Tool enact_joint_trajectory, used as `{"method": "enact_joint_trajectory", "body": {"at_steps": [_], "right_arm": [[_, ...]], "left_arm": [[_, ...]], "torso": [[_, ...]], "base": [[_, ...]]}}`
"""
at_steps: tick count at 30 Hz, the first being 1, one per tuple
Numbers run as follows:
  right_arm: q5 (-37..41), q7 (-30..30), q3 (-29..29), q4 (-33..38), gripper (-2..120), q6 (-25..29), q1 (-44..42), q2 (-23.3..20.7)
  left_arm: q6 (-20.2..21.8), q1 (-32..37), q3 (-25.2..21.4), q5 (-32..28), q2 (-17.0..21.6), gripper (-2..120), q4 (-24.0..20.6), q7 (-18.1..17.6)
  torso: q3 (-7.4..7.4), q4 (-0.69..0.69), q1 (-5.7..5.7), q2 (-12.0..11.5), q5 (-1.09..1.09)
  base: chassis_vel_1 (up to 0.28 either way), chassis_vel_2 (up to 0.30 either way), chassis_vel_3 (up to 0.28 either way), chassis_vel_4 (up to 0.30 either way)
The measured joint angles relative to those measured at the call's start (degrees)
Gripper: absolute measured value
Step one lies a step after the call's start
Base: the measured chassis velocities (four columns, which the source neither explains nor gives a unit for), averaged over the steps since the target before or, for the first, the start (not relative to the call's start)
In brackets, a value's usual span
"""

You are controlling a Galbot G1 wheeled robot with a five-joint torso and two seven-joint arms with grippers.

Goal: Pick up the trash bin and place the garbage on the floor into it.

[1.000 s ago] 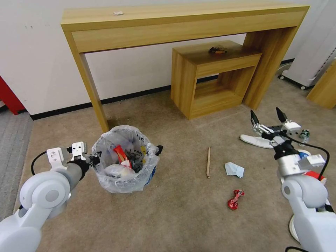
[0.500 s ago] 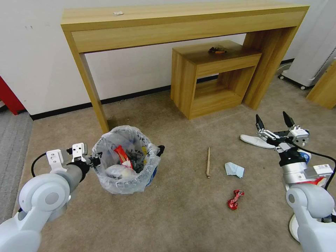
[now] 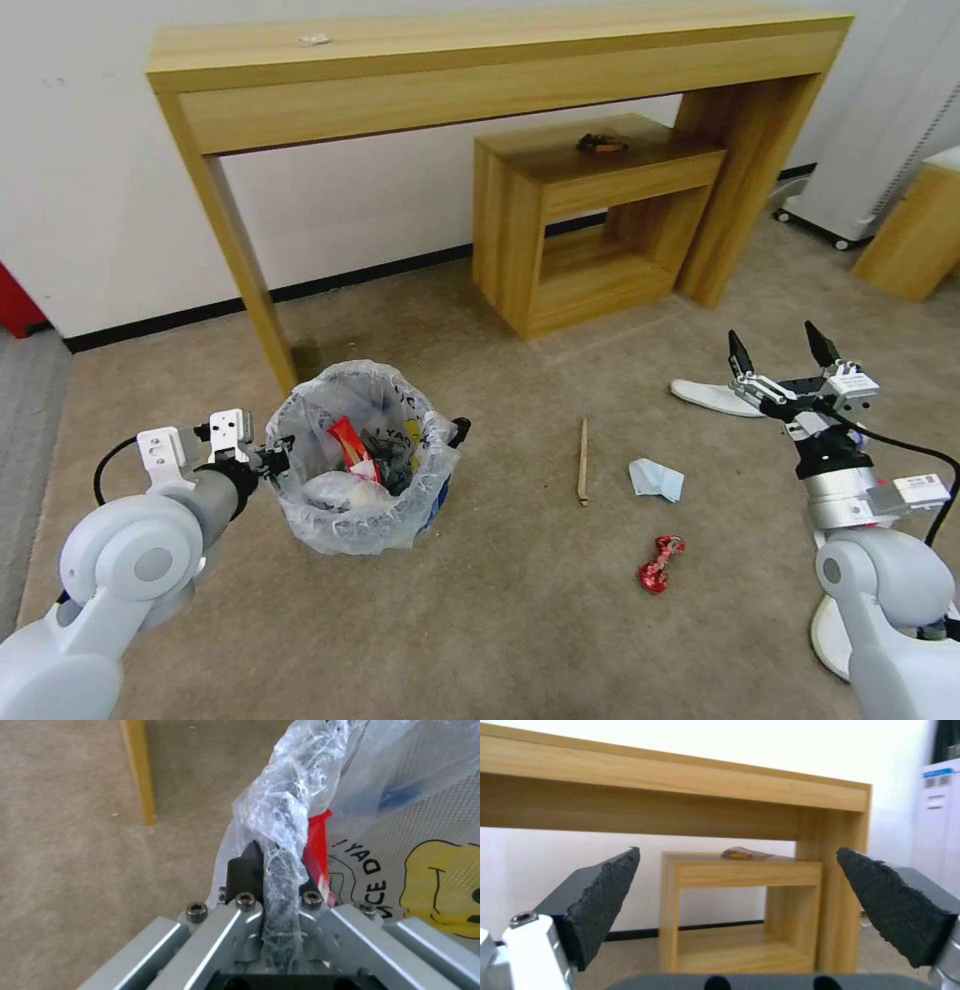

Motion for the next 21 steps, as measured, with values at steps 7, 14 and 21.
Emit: {"method": "enact_joint_trajectory", "body": {"at_steps": [7,14,21], "right_arm": [[0.0,-0.1,-0.2,0.0,100,0.0,0.1,0.0],[0.1,0.6,-0.4,0.2,100,0.1,0.1,0.0],[0.4,3.1,-1.1,0.6,100,0.9,-0.4,0.0]], "left_arm": [[0.0,0.0,0.0,0.0,0.0,0,0.1,0.2],[0.0,0.0,0.0,-0.1,0.3,0,0.1,0.3],[-0.2,0.1,0.0,0.1,0.3,0,0.1,0.4]], "torso": [[0.0,0.01,0.0,0.0,0.0],[0.0,0.01,0.0,0.0,0.0],[0.0,0.0,0.0,0.0,0.0]], "base": [[-0.089,-0.091,-0.089,-0.092],[-0.11,-0.109,-0.112,-0.117],[-0.119,-0.115,-0.115,-0.118]]}}
